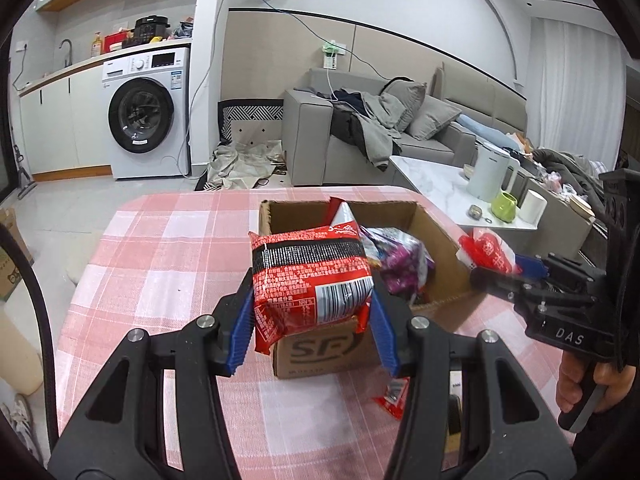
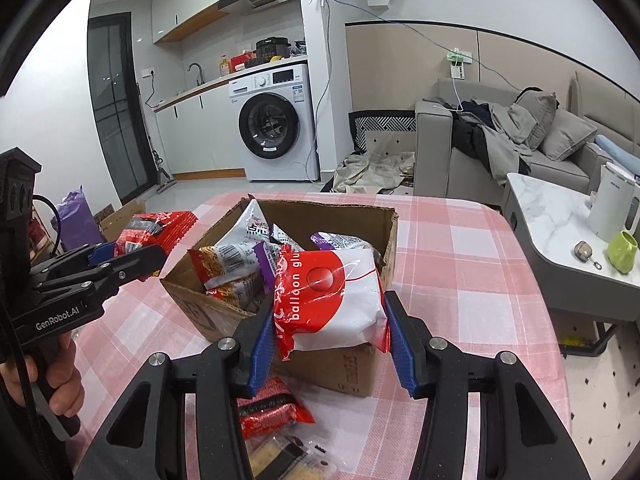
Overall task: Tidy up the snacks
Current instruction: 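Lift both held red packs and carry them toward the box, then open both tools to drop the red packs into the box, then withdraw both tools and lower them toward the red pack and cracker pack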
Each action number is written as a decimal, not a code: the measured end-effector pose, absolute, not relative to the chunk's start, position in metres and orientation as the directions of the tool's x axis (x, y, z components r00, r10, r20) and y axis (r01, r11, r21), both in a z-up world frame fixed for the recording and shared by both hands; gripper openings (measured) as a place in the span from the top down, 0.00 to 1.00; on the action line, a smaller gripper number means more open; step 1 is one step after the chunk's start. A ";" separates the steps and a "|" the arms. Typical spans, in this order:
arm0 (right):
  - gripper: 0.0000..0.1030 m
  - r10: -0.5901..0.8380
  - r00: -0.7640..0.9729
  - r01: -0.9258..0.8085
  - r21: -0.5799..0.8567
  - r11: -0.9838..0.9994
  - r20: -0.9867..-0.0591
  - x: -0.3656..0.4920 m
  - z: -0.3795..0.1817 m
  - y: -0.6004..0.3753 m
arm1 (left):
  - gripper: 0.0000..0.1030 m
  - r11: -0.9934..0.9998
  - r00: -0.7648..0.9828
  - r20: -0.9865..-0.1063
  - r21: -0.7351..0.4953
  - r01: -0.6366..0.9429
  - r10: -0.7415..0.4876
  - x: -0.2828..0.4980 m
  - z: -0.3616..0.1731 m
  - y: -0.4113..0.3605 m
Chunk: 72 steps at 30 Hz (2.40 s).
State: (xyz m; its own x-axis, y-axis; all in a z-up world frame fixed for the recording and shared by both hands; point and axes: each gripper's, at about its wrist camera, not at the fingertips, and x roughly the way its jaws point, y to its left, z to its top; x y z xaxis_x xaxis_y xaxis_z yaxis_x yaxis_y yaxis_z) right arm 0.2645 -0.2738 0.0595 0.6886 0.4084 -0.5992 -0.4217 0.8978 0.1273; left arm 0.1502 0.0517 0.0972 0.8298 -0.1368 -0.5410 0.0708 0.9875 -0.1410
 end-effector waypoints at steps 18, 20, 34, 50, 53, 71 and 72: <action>0.50 0.393 0.689 -0.414 0.113 0.903 -0.609 0.312 0.046 -0.253 | 0.53 0.996 0.808 -0.582 -0.071 0.060 -0.090 0.221 0.074 0.031; 0.50 0.393 0.682 -0.419 0.112 0.901 -0.617 0.316 0.044 -0.249 | 0.53 0.996 0.805 -0.586 -0.067 0.063 -0.090 0.226 0.070 0.027; 0.50 0.392 0.660 -0.440 0.093 0.893 -0.641 0.319 0.036 -0.241 | 0.53 0.995 0.799 -0.595 -0.019 0.098 -0.090 0.238 0.051 0.014; 0.39 0.402 0.663 -0.475 0.060 0.878 -0.632 0.296 0.035 -0.246 | 0.54 0.991 0.784 -0.609 -0.025 0.130 -0.119 0.231 0.042 0.015; 0.33 0.406 0.671 -0.479 0.055 0.876 -0.621 0.289 0.037 -0.247 | 0.53 0.991 0.786 -0.606 -0.031 0.128 -0.120 0.226 0.042 0.017; 0.01 0.462 0.642 -0.443 0.195 0.875 -0.612 0.267 0.048 -0.275 | 0.01 0.994 0.814 -0.572 -0.033 0.102 -0.102 0.174 0.054 0.025; 0.01 0.462 0.642 -0.443 0.196 0.875 -0.612 0.266 0.048 -0.275 | 0.01 0.994 0.812 -0.574 -0.038 0.104 -0.106 0.171 0.054 0.025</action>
State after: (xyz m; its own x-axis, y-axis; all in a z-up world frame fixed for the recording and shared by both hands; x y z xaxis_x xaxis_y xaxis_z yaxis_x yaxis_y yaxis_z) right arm 0.2663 -0.2749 0.0480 0.6420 0.4618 -0.6120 -0.4427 0.8750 0.1958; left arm 0.1706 0.0250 0.0542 0.8120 -0.1063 -0.5738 0.1036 0.9939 -0.0376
